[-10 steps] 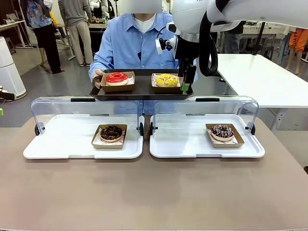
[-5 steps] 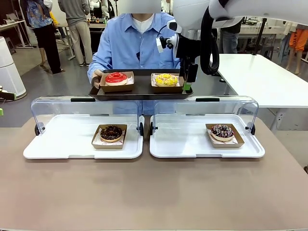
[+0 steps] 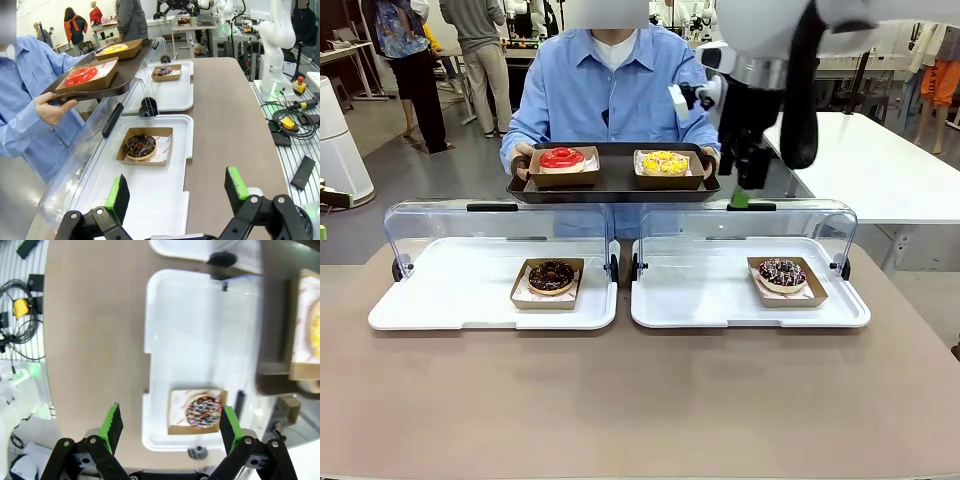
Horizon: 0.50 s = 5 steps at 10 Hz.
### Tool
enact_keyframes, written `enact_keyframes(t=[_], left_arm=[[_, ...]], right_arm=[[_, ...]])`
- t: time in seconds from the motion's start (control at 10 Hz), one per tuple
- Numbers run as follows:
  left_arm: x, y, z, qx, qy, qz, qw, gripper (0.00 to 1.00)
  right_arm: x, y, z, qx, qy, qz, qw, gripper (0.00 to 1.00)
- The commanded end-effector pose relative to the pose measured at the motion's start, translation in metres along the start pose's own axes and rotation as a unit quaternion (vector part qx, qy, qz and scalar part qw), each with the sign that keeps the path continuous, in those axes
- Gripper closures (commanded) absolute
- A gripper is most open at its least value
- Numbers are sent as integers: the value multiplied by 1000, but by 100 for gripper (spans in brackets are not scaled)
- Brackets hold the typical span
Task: Provide the desired donut to the person.
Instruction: Place the picked Paper togo box onto the Handle tray extended by the person.
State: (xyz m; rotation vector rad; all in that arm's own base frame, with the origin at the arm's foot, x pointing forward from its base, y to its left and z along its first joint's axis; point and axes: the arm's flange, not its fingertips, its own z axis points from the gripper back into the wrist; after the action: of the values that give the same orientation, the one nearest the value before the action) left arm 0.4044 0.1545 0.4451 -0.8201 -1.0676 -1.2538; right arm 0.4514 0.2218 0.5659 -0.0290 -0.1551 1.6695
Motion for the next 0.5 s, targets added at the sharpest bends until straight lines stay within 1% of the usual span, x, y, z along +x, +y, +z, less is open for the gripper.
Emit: enact_keyframes(t=[0.0,0.1,0.2,0.4], left_arm=[[0,0,1,3,-3,-2,1000,0],[0,0,1,3,-3,-2,1000,0],[0,0,1,3,-3,-2,1000,0],[0,0,1,3,-3,-2,1000,0]], right_arm=[[-19,29,-20,-10,-17,9,1000,0],[-24,35,-25,-8,-19,8,1000,0],[-29,34,-28,-12,-21,-2,1000,0],[-34,23,-33,-22,-22,-14,999,0]])
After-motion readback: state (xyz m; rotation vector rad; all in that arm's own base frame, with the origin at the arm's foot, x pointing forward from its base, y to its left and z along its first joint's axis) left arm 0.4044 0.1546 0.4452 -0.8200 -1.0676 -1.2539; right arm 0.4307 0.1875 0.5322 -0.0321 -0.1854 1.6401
